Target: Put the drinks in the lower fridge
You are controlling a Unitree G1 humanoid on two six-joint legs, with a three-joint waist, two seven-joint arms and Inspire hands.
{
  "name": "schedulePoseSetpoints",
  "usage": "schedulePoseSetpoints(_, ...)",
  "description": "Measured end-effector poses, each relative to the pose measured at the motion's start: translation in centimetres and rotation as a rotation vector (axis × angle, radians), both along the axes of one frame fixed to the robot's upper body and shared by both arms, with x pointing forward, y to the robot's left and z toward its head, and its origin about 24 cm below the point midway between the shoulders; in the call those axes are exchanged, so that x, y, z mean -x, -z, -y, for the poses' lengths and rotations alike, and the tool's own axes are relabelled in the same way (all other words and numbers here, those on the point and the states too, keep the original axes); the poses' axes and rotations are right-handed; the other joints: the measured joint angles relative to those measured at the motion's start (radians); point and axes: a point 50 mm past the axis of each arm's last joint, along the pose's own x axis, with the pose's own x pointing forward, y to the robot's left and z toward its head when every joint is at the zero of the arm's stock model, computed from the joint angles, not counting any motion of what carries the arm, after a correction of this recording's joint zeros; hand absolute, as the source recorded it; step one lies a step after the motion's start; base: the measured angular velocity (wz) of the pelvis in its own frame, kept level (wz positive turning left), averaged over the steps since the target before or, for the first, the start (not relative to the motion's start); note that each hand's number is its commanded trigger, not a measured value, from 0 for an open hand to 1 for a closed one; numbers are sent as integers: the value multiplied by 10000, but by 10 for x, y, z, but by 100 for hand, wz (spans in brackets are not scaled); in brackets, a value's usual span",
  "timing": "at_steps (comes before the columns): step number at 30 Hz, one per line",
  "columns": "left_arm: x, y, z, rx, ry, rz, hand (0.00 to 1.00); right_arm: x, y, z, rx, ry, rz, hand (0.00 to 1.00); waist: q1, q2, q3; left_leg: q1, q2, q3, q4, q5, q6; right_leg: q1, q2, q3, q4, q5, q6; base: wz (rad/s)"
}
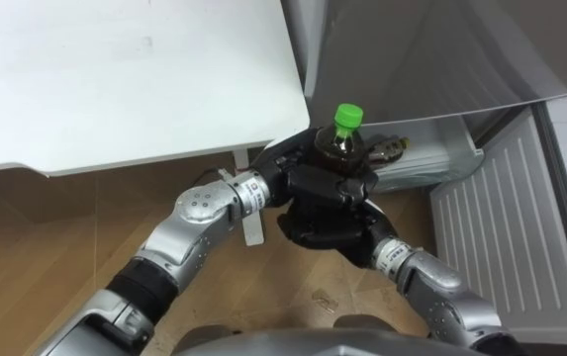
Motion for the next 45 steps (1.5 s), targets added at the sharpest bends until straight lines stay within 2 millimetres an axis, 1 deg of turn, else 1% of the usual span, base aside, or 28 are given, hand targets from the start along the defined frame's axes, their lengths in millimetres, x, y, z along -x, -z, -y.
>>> schedulePoseSetpoints(12,-1,0,-1,-66,-36,80,0,1,0,-1,-23,-6,-43,100,-48,8,5,-84,14,43,16,-3,-9,-60,16,33,-29,3,-5,0)
schedulePoseSetpoints(15,-1,0,-1,-75,-42,85,0,1,0,-1,-54,-12,-49,100,-49,20,23,-73,15,59,-7,-3,-9,-52,17,30,-39,3,-5,0)
schedulePoseSetpoints(17,-1,0,-1,-123,-22,127,0,1,0,-1,-87,-7,-63,100,-55,37,55,-66,20,60,-24,-5,-10,-44,20,12,-40,3,-5,0)
schedulePoseSetpoints(19,0,0,-1,-294,36,226,0,2,1,-1,-100,11,-108,100,-57,62,79,-74,22,60,-32,-5,-11,-48,21,5,-44,3,-5,0)
schedulePoseSetpoints(27,2,5,-1,-1776,582,983,0,8,5,4,95,-72,-471,100,-52,139,63,-150,24,91,-35,-3,-13,-171,19,-25,-8,3,-5,-1)
schedulePoseSetpoints(30,5,12,-2,-2436,745,1133,0,10,9,6,175,-34,-721,100,-67,239,60,-119,17,87,-46,-2,-13,-152,11,-41,-13,3,-5,0)
schedulePoseSetpoints(32,9,16,-3,-2807,708,1191,0,13,13,5,215,-67,-988,100,-54,287,82,-116,16,82,-82,5,-20,-181,18,13,-17,2,-4,-4)
schedulePoseSetpoints(37,13,20,-3,-3199,598,1356,0,15,15,7,394,-78,-1183,100,-44,291,84,-95,-2,100,-95,8,-19,-157,6,0,-27,1,-3,-1)
schedulePoseSetpoints(45,14,23,-2,-3792,696,1698,0,17,20,9,715,93,-1414,100,-142,287,84,107,-31,129,-190,16,-24,25,-1,26,-136,-2,1,0)
